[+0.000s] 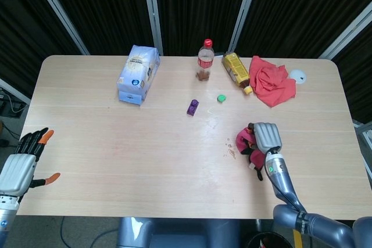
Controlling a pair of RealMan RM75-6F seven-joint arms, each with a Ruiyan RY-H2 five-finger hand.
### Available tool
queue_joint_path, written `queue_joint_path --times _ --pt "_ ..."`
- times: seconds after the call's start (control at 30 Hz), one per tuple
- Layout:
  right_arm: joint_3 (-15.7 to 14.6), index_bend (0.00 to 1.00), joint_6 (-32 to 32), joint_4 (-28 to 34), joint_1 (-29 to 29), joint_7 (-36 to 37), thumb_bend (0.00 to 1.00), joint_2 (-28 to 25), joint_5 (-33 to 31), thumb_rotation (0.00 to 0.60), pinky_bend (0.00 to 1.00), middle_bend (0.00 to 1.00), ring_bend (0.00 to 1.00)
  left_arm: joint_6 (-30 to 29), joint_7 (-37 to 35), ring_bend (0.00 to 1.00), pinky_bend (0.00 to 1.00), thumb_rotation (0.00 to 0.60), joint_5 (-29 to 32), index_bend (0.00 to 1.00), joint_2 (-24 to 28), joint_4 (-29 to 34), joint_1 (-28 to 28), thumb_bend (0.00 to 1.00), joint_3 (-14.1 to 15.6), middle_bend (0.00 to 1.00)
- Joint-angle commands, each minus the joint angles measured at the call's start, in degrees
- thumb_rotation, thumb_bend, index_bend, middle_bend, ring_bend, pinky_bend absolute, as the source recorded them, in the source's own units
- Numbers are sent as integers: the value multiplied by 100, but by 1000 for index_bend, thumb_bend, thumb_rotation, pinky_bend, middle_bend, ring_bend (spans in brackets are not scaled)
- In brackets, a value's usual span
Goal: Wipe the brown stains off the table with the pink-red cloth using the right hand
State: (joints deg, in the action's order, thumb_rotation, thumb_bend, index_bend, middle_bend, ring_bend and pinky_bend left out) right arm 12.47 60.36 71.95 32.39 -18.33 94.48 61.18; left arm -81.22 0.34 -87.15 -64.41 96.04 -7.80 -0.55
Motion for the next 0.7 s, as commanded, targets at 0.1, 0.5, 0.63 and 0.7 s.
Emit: queue_joint_path --times 0.1,0.5,0.63,0.7 --pt "125 762 264 645 219 -340 392 94 249 600 709 658 586 19 -23 0 0 600 14 0 7 5 -5 0 0 0" --pt "-141 762 384 820 132 -761 392 725 -165 600 709 658 586 40 -96 0 0 600 26 0 40 22 -11 0 2 0" --pt "-292 762 345 581 9 -704 392 809 -235 600 708 658 586 40 -100 0 0 600 31 0 45 31 -11 0 1 0" --pt "-350 762 323 440 -73 -663 393 819 -303 600 709 657 586 43 -98 0 0 600 32 0 44 33 -11 0 3 0"
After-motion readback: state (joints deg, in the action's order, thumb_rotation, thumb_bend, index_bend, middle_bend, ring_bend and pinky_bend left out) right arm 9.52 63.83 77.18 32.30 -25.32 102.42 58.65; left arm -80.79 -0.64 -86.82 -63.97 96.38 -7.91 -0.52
